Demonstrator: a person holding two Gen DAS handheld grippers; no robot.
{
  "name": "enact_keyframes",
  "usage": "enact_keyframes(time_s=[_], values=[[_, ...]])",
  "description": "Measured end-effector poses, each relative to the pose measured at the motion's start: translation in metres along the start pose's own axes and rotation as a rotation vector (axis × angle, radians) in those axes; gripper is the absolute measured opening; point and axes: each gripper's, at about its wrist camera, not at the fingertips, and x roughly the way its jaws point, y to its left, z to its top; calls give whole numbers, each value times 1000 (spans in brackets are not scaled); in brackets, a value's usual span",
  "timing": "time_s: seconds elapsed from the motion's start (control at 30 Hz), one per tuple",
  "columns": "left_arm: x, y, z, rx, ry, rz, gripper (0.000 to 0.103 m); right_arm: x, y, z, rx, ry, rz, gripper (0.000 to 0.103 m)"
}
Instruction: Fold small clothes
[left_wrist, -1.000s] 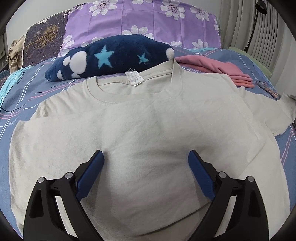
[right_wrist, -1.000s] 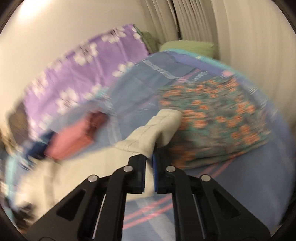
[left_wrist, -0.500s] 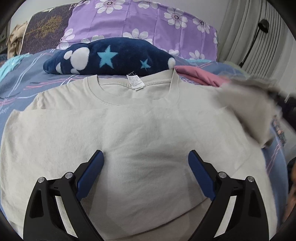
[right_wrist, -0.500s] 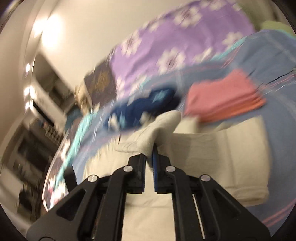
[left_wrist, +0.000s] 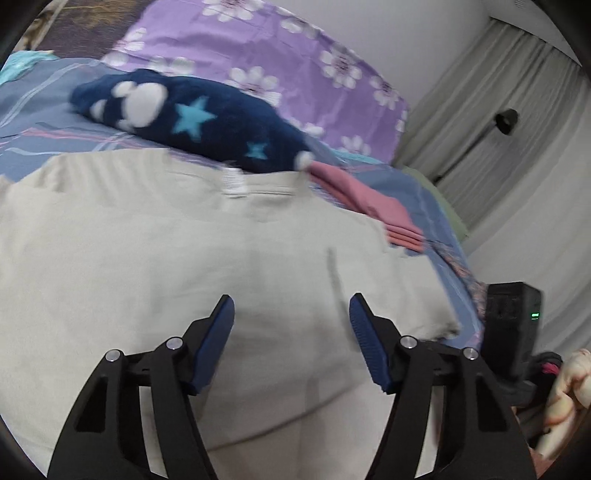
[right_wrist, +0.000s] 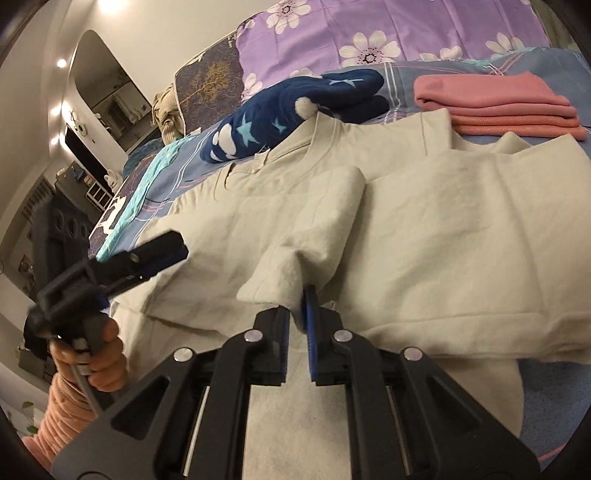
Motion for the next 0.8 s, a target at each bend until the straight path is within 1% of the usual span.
enact_keyframes(time_s=[0.03, 0.07, 0.1, 0.17, 0.23, 0.3, 0.33, 0.37, 0.4, 0.43, 0.47, 0.53, 0.57, 0.63, 0.67, 0.7, 0.73, 0.8], values=[[4, -8, 1, 17, 19, -18, 66, -1, -2, -1, 3, 0, 5, 8], [13, -22, 2, 45, 58, -42, 66, -1, -3, -1, 10, -3, 15, 8], [21, -31, 3, 60, 88, -43, 66, -1, -5, -1, 15, -3, 21, 8], [46, -48, 8, 87, 161, -15, 67, -4, -8, -3, 25, -8, 34, 8], [69, -54, 10, 90, 221, 4, 68, -7, -8, -5, 20, -12, 35, 8], [94, -55, 12, 51, 270, 24, 67, -7, -7, -6, 14, -13, 34, 9], [98, -57, 12, 49, 266, 29, 60, -7, -8, -6, 13, -12, 35, 9], [102, -61, 13, 64, 249, 41, 45, -7, -8, -6, 14, -12, 39, 9], [106, -65, 14, 73, 257, 34, 12, -7, -9, -5, 19, -12, 47, 9], [109, -68, 17, 56, 265, 30, 11, -8, -10, -5, 23, -12, 53, 9], [108, -68, 19, 59, 251, 39, 10, -9, -11, -5, 27, -15, 58, 9], [98, -82, 24, 129, 205, 68, 8, -13, -13, -5, 34, -29, 63, 12], [91, -84, 26, 148, 191, 76, 8, -16, -13, -5, 35, -41, 53, 16], [73, -93, 34, 185, 140, 103, 7, -20, -12, -6, 34, -58, 42, 27], [65, -96, 38, 202, 112, 122, 7, -22, -12, -6, 38, -68, 26, 30], [57, -97, 42, 213, 91, 134, 7, -26, -10, -7, 42, -91, 15, 35], [47, -98, 47, 229, 66, 148, 7, -28, -8, -7, 33, -99, 15, 37], [34, -96, 53, 235, 45, 156, 7, -28, -1, -7, -13, -100, 24, 36]])
